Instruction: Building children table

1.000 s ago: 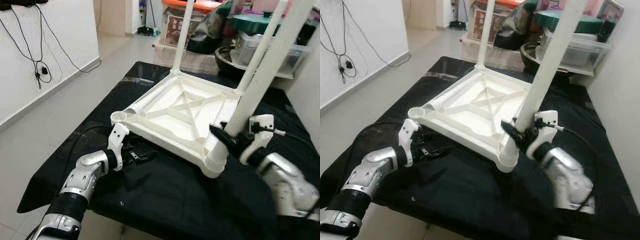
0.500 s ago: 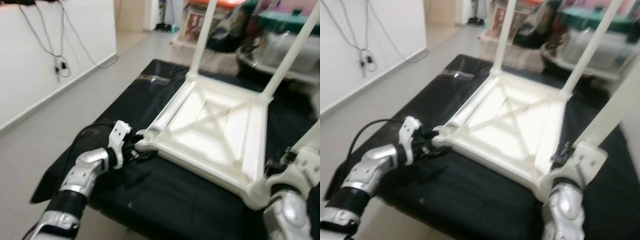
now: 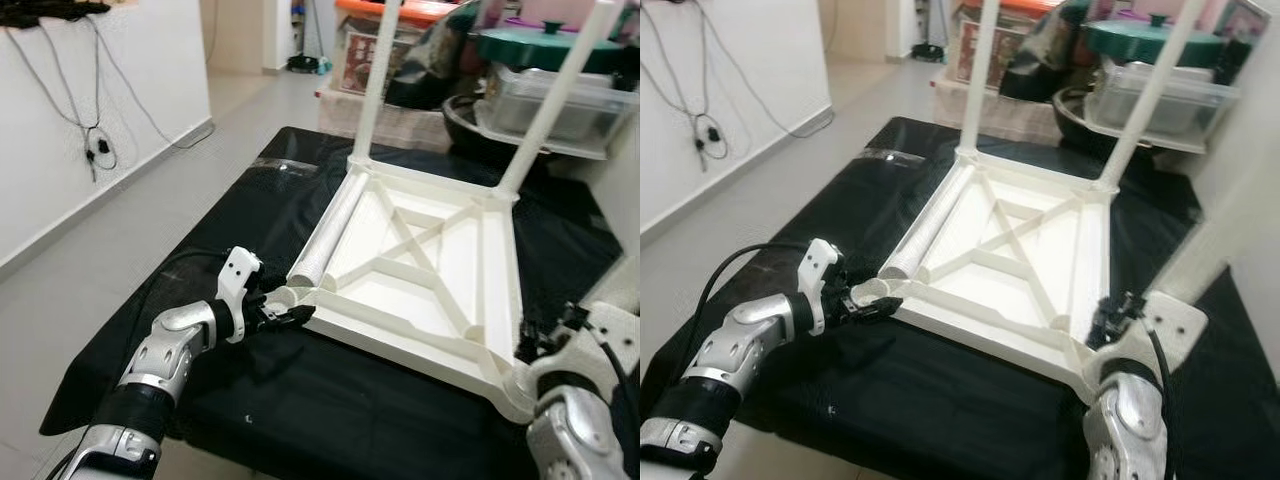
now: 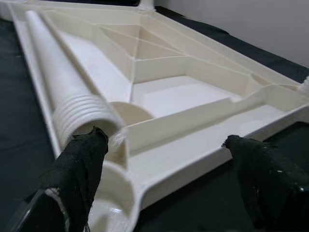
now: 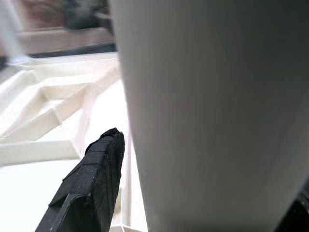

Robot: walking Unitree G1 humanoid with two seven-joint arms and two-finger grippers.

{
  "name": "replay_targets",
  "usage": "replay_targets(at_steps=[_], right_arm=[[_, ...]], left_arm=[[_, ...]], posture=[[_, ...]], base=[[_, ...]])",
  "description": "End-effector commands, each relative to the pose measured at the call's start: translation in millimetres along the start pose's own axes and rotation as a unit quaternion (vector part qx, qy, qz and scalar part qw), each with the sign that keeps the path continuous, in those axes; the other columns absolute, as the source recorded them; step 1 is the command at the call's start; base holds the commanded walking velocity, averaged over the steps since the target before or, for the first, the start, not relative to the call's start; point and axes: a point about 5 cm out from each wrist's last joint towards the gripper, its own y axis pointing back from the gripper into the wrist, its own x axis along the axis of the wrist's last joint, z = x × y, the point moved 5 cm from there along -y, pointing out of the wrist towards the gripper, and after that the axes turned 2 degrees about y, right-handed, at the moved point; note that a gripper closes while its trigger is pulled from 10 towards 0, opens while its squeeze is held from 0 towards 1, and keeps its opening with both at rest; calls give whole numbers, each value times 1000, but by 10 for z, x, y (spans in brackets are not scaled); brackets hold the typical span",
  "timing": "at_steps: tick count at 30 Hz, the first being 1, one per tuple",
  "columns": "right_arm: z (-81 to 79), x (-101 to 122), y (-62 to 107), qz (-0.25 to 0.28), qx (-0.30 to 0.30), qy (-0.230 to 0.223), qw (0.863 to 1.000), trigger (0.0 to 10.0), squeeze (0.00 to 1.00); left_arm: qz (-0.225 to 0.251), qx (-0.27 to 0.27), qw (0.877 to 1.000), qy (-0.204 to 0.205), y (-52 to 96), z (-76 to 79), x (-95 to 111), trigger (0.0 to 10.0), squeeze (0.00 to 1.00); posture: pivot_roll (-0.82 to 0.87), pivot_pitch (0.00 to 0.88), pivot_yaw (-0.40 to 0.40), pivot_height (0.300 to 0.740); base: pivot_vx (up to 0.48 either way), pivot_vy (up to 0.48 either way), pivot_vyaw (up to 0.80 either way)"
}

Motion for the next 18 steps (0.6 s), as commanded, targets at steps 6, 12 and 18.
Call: replay_targets(at_steps=[6,12,18], right_arm=[[-243,305,144,50,256,22,965,10000,0],[-507,-55,289,-27,442,77,893,10000,0],[-806,-70,292,-19,497,40,867,39,0]], left_arm=[[-7,-4,1000,-4,-28,30,-43,10000,0],[-3,-4,1000,-3,-58,39,-33,10000,0],[-1,-3,1000,-2,-38,38,-26,10000,0]], posture=[[85,0,-99,740],[99,0,-111,740],[117,0,-123,740]], base=[[0,0,0],[0,0,0],[0,0,0]])
